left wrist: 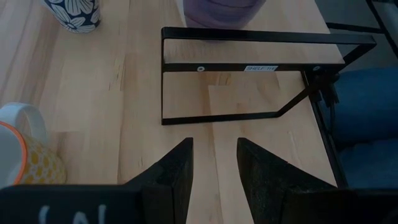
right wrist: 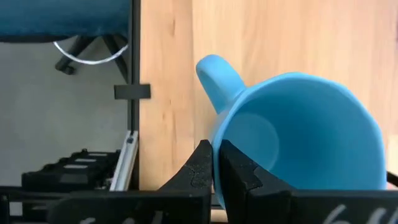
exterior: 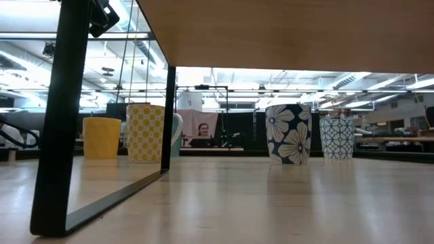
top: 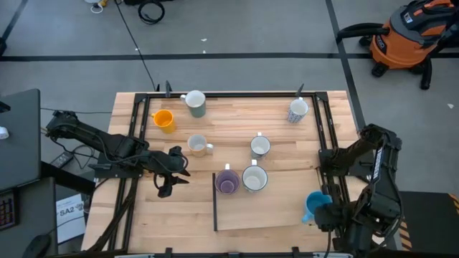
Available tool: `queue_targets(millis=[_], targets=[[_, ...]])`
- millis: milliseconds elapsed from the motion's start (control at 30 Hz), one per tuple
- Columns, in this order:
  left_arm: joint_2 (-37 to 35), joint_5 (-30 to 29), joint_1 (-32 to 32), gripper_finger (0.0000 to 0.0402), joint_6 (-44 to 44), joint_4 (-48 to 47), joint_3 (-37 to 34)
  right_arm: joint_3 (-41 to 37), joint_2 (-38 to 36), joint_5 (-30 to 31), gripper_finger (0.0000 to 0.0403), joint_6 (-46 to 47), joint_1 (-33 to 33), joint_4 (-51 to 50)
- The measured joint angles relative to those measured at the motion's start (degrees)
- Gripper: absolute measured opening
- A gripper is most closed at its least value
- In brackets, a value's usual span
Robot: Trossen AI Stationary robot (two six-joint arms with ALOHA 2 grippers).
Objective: Place coffee mugs
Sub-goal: Put the light blue mug on the shelf
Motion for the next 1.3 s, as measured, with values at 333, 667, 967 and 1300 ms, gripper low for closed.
queue_targets(millis=[333, 667, 967, 1300], targets=[[0.00, 0.00, 0.00, 0.0130, -0.01, -0.01, 0.00, -0.81, 0.00, -1.49, 0.0024, 1.88, 0.43, 2.37], [0.00, -0.01, 0.00, 0.0130, -0.01, -0.01, 0.00, -0.81, 0.07, -1.66, 0.0046, 1.20, 0.41, 2.43], [0.00, 0.00, 0.00, 0.0130, -0.03, -0.01, 0.00, -0.81, 0.09, -1.64, 0.0043, 0.64, 0.41, 2.49], [0.00, 0.00, 0.00, 0.0130, -0.03, -0.03, 0.00, -0.81, 0.11, -1.64, 0.0043, -0.01, 0.41, 2.49]])
